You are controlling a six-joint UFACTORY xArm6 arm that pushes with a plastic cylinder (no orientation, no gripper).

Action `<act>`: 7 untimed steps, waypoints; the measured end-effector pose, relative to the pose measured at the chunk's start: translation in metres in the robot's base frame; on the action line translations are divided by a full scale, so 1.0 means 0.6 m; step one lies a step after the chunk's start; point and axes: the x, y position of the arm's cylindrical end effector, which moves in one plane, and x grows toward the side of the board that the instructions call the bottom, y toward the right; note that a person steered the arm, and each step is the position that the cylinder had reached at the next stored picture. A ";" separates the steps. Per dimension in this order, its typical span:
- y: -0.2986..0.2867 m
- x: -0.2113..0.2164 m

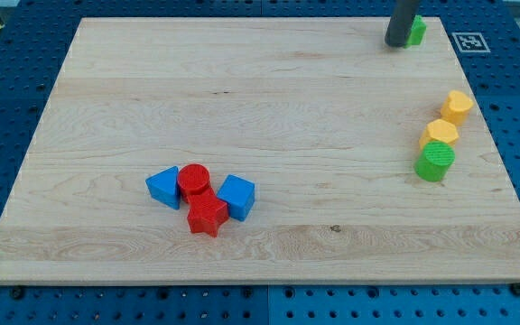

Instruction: Point your arm at the red circle

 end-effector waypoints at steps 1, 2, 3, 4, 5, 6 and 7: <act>0.000 0.000; 0.000 -0.019; 0.000 -0.037; -0.057 -0.037; -0.182 -0.016; -0.263 0.062; -0.283 0.173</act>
